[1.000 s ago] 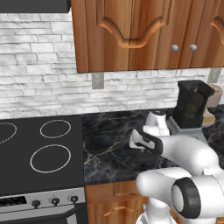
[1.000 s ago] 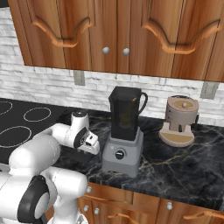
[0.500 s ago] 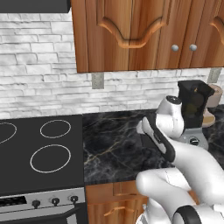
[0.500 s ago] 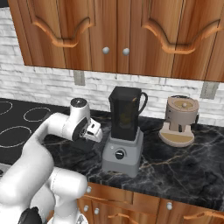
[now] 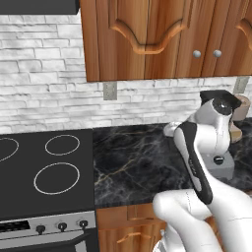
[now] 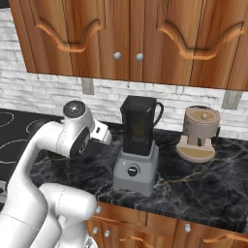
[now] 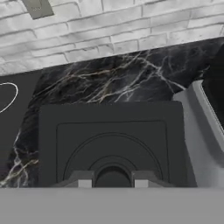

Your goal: Grab the onion and lemon from the fridge, place them in the blender, close the lid, and turn on the blender to create a marinade.

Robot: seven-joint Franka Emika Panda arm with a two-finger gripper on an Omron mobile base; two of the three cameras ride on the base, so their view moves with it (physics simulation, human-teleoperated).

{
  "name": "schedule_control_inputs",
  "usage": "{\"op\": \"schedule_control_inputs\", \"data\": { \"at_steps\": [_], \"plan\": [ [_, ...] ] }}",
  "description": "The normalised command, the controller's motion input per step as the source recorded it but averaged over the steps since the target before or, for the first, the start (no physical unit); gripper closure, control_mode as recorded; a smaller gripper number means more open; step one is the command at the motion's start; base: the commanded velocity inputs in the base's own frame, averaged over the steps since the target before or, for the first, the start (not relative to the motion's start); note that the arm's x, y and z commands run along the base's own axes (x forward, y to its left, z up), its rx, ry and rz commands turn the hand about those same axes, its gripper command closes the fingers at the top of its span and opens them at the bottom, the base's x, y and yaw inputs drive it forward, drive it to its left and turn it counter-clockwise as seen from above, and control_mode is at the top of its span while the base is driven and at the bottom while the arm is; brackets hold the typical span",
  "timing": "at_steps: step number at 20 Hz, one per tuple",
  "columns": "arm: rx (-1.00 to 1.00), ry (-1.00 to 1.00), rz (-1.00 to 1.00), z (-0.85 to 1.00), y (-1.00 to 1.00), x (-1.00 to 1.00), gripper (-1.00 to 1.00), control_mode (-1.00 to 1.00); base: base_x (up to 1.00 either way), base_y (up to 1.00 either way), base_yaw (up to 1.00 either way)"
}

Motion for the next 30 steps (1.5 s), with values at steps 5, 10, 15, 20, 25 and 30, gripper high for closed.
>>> {"op": "schedule_control_inputs", "data": {
  "at_steps": [5, 10, 15, 20, 25, 30],
  "plan": [
    [-0.04, -0.31, 0.00, 1.00, 0.00, -0.34, 1.00, -1.00, 0.00, 0.00, 0.00],
    [-0.02, -0.29, 0.00, 1.00, -0.03, -0.36, 1.00, -1.00, 0.00, 0.00, 0.00],
    [0.00, -0.21, 0.00, 1.00, -0.20, -0.20, 1.00, -1.00, 0.00, 0.00, 0.00],
    [0.00, -0.07, 0.00, 0.92, -0.43, -0.03, 1.00, -1.00, 0.00, 0.00, 0.00],
    [0.00, 0.12, -0.02, 0.32, -0.69, 0.00, 1.00, -1.00, 0.00, 0.00, 0.00],
    [0.00, 0.22, 0.00, -0.19, -0.61, 0.11, 1.00, -1.00, 0.00, 0.00, 0.00]
  ]
}}
